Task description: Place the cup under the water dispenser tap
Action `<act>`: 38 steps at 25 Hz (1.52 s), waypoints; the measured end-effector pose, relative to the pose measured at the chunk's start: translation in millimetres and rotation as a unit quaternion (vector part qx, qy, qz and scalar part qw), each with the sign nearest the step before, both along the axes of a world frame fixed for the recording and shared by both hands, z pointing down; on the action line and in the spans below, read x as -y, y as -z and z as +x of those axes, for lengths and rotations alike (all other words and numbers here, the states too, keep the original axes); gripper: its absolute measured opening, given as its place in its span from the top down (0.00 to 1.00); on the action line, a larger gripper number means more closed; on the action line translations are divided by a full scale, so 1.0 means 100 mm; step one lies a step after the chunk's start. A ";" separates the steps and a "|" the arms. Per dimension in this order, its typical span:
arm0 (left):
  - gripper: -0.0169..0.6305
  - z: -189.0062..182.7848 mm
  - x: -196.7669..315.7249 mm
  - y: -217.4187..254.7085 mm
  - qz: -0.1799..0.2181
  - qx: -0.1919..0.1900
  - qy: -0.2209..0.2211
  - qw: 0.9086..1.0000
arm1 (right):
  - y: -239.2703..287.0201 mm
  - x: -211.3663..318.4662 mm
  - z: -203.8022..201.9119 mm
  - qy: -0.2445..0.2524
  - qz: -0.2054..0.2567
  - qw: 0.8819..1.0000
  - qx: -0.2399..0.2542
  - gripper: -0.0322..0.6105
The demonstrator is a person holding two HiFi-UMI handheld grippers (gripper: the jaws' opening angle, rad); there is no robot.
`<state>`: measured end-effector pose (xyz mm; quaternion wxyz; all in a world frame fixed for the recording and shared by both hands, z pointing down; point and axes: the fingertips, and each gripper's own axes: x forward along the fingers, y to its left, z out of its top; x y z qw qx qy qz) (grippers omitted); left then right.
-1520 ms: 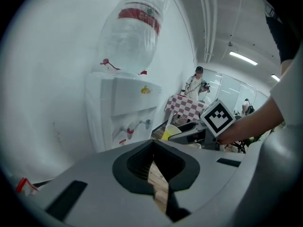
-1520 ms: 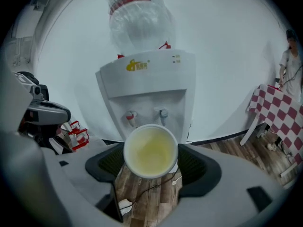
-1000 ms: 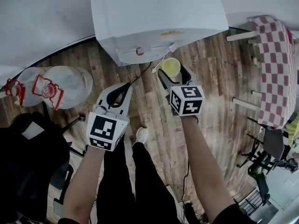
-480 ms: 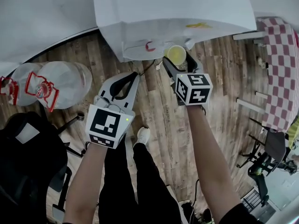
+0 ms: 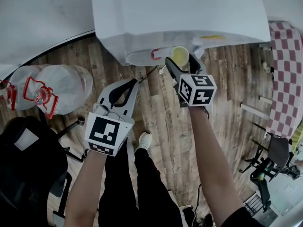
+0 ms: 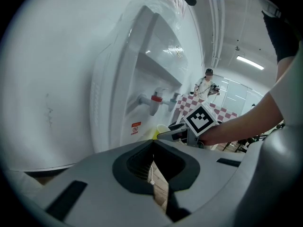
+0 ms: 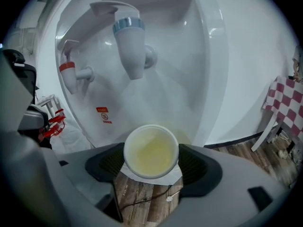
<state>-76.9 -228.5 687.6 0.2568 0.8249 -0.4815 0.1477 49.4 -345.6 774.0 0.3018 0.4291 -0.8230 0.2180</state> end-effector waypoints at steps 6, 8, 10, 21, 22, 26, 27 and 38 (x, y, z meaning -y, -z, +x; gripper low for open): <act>0.95 -0.02 0.04 -0.02 0.002 0.000 0.003 1.000 | -0.08 0.06 0.01 0.003 -0.003 1.000 -0.008 0.40; 0.95 -0.03 0.03 -0.04 0.001 0.000 0.003 1.000 | -0.10 0.07 0.02 0.003 -0.004 1.000 -0.009 0.40; 0.95 -0.04 0.01 -0.07 -0.002 0.000 0.004 1.000 | -0.12 0.08 0.02 0.004 -0.005 1.000 -0.011 0.40; 0.95 -0.10 0.01 -0.12 -0.006 0.004 0.006 1.000 | -0.16 0.11 -0.01 0.017 0.001 0.999 -0.027 0.40; 0.95 -0.10 0.01 -0.12 -0.006 0.005 0.005 1.000 | -0.17 0.11 -0.01 0.017 0.002 0.999 -0.029 0.40; 0.95 -0.12 0.01 -0.13 -0.007 0.007 0.005 1.000 | -0.17 0.10 0.01 0.017 0.004 0.999 -0.034 0.39; 0.95 -0.12 0.01 -0.14 -0.008 0.008 0.005 1.000 | -0.17 0.10 0.01 0.019 0.003 0.999 -0.035 0.39; 0.95 -0.08 -0.06 -0.12 -0.010 0.014 0.005 1.000 | -0.18 0.03 0.07 0.014 -0.006 1.000 -0.027 0.38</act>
